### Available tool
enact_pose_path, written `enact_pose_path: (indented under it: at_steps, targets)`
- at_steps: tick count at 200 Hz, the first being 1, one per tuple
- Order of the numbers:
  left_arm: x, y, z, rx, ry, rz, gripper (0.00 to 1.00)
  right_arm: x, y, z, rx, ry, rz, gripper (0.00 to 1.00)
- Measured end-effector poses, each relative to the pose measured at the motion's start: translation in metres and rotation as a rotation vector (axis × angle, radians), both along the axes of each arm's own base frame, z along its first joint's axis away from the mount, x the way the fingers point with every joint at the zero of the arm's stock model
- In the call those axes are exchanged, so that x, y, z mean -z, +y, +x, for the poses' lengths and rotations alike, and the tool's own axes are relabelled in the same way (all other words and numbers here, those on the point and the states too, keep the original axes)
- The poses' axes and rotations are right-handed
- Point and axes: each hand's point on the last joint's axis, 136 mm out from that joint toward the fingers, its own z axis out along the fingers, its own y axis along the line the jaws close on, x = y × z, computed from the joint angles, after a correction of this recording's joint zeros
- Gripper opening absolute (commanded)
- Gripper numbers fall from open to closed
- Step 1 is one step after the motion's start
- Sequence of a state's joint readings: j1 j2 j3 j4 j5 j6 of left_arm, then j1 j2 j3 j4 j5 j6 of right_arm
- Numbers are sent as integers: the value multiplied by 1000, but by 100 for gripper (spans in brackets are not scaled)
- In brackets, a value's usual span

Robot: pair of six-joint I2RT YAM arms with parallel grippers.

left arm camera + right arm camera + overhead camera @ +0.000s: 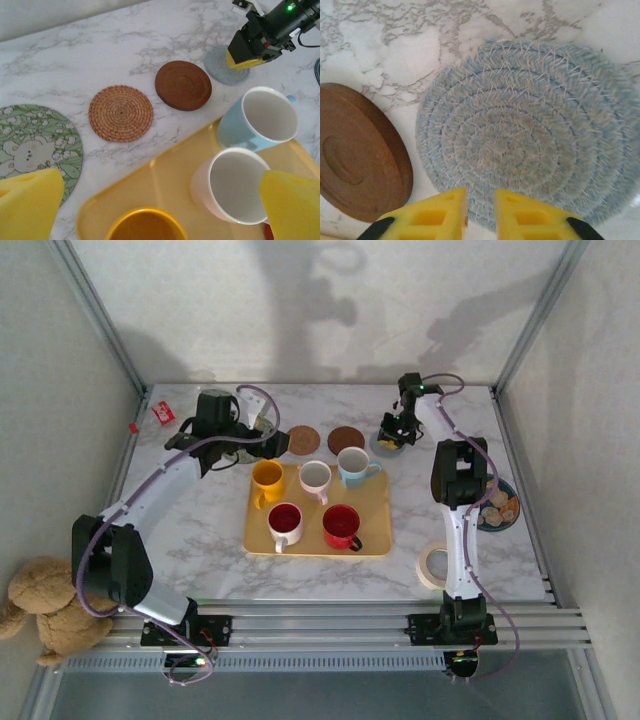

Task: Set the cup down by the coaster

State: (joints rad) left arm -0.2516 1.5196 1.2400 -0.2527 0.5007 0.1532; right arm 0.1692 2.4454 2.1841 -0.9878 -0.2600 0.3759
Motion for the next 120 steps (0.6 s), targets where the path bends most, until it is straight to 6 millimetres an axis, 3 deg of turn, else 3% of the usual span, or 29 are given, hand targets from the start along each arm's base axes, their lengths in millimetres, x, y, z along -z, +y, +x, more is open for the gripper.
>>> enact_pose_path:
  at_steps: [27, 53, 82, 120]
  targets:
    - [-9, -1, 5, 1, -24, -6, 100, -27, -6, 0, -10, -49, -29, 31]
    - [-16, -3, 7, 5, -45, -10, 100, -71, -15, -4, -11, -137, -67, 44]
    - [-23, -5, 8, 14, -65, -8, 100, -116, -30, -26, 0, -210, -119, 57]
    - [-32, -10, 3, 38, -95, -2, 100, -140, -53, -64, 35, -239, -195, 75]
